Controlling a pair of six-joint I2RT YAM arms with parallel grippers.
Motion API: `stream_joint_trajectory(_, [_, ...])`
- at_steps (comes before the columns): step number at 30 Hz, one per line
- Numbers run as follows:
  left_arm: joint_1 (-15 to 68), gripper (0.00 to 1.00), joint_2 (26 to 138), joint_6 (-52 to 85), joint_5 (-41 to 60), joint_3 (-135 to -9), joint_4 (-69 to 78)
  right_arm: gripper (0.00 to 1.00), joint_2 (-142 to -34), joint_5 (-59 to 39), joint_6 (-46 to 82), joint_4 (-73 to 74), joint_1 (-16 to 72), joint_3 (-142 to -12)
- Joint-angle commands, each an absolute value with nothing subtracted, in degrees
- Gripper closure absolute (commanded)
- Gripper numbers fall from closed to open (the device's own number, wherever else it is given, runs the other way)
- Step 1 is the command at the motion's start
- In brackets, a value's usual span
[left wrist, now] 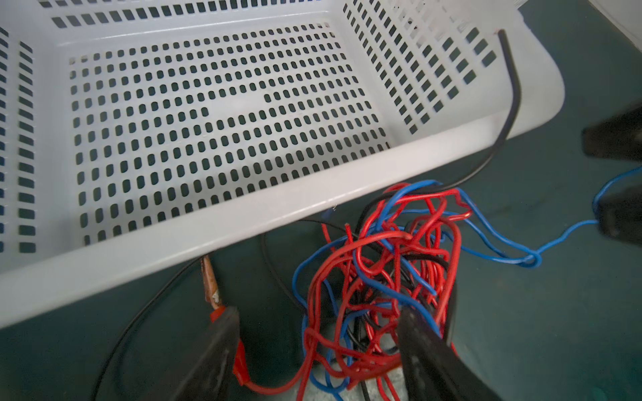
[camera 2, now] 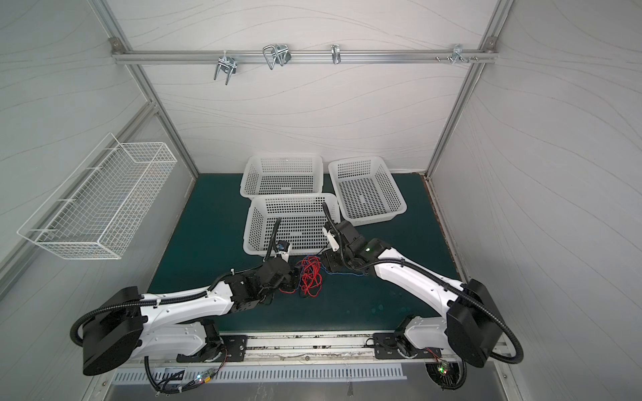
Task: Untangle the cables
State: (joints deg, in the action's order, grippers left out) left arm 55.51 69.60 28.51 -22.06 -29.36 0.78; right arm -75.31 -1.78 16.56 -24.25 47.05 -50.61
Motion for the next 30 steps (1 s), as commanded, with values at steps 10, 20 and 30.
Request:
stream_joint_trajectory(10, [55.3,0.27,65.5,30.6,-24.5,-29.1,0.8,0.51,-80.6,0.6,17.1,-22.8,50.2,-49.6])
stream_joint_trajectory(20, [55.3,0.27,60.4,28.1,-22.6,-29.5,-2.5,0.67,-83.8,0.6,18.4,-20.1,50.7,-48.8])
stream_joint_trajectory(30, [55.6,0.28,59.0,25.8,-11.8,-31.9,-4.9,0.92,-81.9,1.5,19.9,-20.4,51.3,-50.3])
